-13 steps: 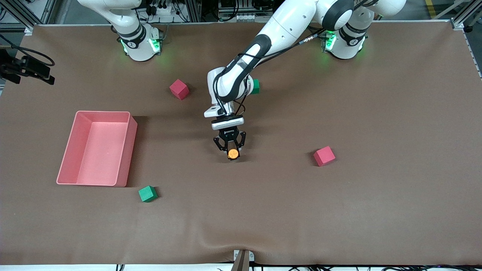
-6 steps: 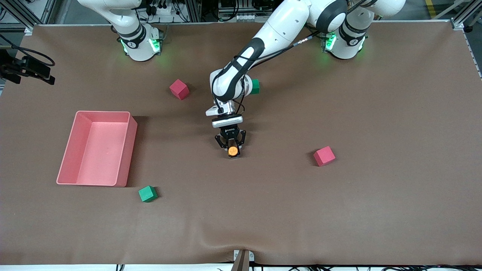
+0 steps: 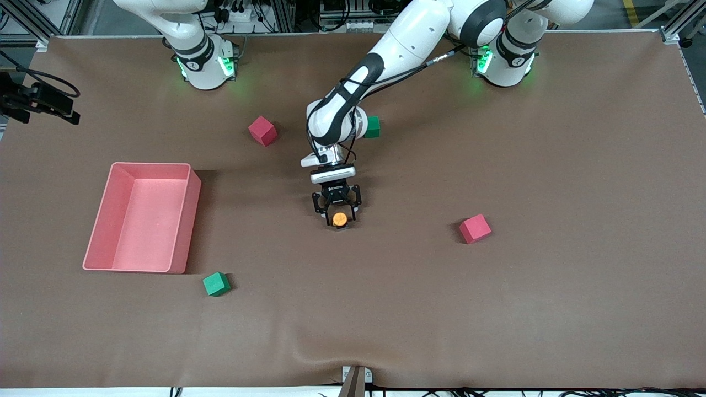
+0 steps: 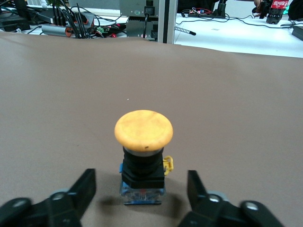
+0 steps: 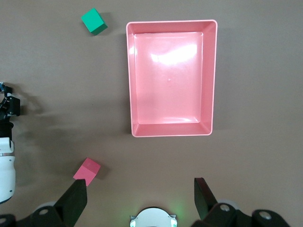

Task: Place and upright button with both arms
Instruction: 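Lift the open left gripper up off the button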

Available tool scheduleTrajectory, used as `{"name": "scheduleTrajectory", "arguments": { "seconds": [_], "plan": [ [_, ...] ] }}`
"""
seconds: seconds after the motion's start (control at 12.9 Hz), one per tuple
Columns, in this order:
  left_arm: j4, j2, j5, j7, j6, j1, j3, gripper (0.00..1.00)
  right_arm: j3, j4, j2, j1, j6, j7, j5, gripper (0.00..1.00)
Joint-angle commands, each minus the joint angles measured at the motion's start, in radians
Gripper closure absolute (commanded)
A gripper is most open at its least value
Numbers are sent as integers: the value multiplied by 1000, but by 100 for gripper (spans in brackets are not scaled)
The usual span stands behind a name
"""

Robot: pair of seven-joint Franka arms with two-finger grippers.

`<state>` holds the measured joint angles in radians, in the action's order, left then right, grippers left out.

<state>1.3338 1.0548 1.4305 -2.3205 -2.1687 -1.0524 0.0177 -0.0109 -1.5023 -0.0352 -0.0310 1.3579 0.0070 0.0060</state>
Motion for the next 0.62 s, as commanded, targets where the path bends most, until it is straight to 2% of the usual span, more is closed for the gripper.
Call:
{"name": "scheduleTrajectory", "arguments": {
  "seconds": [0.0,0.16,0.54],
  "plan": [
    [-19,-24,-80,-34,1,-5,-33,0,6,-21,-22,-17,9,5,12,0],
    [-19,-90,-216,-19,-3,0,-53,0,5,-22,-22,-17,9,5,14,0],
    [-25,-258,-644,275,-3,37,-61,0,0,-21,-22,-21,7,4,14,0]
  ]
}}
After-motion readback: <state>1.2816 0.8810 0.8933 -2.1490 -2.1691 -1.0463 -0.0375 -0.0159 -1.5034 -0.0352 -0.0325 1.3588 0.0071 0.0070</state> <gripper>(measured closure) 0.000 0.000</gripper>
